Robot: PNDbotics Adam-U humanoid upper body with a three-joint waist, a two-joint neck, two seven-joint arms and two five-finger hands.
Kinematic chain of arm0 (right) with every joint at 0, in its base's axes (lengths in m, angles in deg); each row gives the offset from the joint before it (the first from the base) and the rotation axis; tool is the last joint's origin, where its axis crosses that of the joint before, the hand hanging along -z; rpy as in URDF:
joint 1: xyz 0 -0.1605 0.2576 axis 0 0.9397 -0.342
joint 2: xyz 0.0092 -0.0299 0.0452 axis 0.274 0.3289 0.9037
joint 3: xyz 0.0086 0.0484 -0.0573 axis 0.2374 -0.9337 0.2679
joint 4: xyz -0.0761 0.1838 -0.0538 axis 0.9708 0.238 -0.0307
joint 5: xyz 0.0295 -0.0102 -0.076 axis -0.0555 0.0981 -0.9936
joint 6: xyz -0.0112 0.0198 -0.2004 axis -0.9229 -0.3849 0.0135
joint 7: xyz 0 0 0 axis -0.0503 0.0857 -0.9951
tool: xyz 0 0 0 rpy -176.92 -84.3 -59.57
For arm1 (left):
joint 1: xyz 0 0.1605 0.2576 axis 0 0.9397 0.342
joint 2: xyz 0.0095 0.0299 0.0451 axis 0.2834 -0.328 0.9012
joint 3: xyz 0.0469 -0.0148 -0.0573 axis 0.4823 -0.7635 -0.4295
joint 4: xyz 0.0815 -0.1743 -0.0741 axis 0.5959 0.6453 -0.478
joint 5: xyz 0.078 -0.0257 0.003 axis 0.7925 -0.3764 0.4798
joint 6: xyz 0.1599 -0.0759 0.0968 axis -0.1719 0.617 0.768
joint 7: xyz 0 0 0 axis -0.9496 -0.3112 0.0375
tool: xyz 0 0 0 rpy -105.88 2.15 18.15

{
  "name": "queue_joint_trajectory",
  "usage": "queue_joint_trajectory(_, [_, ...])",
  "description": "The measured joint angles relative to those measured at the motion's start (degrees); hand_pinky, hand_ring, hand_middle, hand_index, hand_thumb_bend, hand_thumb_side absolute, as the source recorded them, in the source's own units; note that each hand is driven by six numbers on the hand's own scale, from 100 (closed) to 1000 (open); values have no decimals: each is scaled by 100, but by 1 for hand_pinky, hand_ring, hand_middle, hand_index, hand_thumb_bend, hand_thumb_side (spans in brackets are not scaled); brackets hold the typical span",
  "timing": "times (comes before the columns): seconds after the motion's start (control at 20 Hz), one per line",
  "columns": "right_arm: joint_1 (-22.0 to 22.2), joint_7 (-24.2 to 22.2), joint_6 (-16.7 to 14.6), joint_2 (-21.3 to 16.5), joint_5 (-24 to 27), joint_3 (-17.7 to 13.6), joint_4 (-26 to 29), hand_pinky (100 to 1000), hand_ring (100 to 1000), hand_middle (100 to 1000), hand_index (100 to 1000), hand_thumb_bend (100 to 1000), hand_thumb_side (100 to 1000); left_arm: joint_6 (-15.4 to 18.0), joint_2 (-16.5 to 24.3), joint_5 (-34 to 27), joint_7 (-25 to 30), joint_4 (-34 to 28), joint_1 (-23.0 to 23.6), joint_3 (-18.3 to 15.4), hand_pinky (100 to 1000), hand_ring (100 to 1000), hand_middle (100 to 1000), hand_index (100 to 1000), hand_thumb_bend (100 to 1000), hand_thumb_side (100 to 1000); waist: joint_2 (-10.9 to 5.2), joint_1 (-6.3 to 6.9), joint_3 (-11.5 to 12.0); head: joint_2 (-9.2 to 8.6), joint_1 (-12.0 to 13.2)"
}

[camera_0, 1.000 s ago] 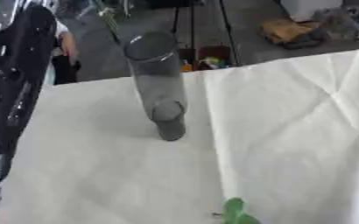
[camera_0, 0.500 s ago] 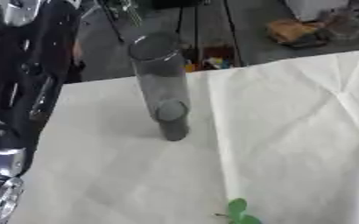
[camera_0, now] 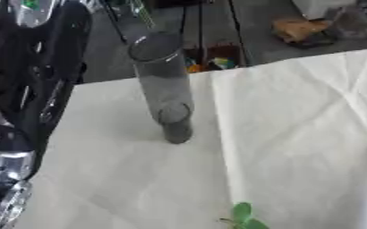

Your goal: Arrange flowers into the vase.

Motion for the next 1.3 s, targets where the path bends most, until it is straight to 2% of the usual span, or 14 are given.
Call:
queue_joint_trajectory(0.5, [-20, -1, -1, 0, 0, 0, 0, 669, 781, 580, 827, 100, 1000, 13, -129, 78, -13, 106, 115, 1, 100, 100, 100, 100, 610, 217, 91, 29, -67, -102, 44])
queue_joint_trajectory(1.3, [-59, -1, 0, 0, 2, -1, 0, 669, 782, 577, 828, 100, 1000, 17, -243, 133, -18, 223, 267, 51, 100, 100, 100, 100, 593, 225, 153, 29, -114, -141, 82])
